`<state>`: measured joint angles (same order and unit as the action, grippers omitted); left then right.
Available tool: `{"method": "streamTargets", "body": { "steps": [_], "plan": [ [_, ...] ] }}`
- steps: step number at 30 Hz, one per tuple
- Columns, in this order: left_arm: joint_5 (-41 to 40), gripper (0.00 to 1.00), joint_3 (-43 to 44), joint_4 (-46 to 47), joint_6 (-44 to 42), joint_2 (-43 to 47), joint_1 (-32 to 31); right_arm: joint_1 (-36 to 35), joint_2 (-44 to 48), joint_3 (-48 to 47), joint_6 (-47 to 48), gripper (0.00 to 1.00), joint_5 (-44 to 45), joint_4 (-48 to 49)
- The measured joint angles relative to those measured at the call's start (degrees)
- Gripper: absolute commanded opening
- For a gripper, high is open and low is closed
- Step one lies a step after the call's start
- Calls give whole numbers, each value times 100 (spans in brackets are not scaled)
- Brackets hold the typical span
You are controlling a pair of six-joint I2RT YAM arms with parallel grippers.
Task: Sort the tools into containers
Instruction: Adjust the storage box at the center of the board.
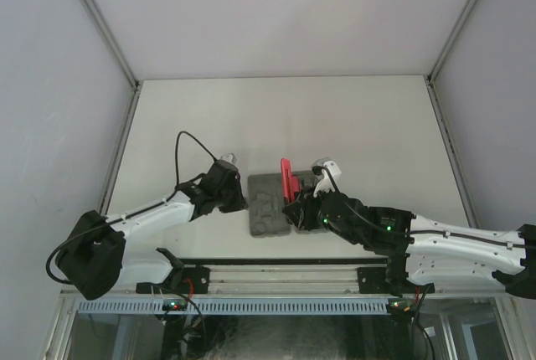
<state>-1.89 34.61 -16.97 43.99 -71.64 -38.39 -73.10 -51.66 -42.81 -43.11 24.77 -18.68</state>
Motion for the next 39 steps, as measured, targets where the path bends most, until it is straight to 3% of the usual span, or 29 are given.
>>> {"method": "streamTargets", "body": {
  "steps": [14, 26, 39],
  "plan": [
    [-151, 0, -555, -13, 813, 881, 549, 0, 2, 87, -42, 0, -50, 7],
    [-345, 0, -852, 181, 1545, 999, 111, 11, -96, 90, -55, 0, -138, 114],
    [-398, 0, -951, 400, 1801, 994, 9, 26, -170, 90, -66, 0, -166, 136]
  ]
}}
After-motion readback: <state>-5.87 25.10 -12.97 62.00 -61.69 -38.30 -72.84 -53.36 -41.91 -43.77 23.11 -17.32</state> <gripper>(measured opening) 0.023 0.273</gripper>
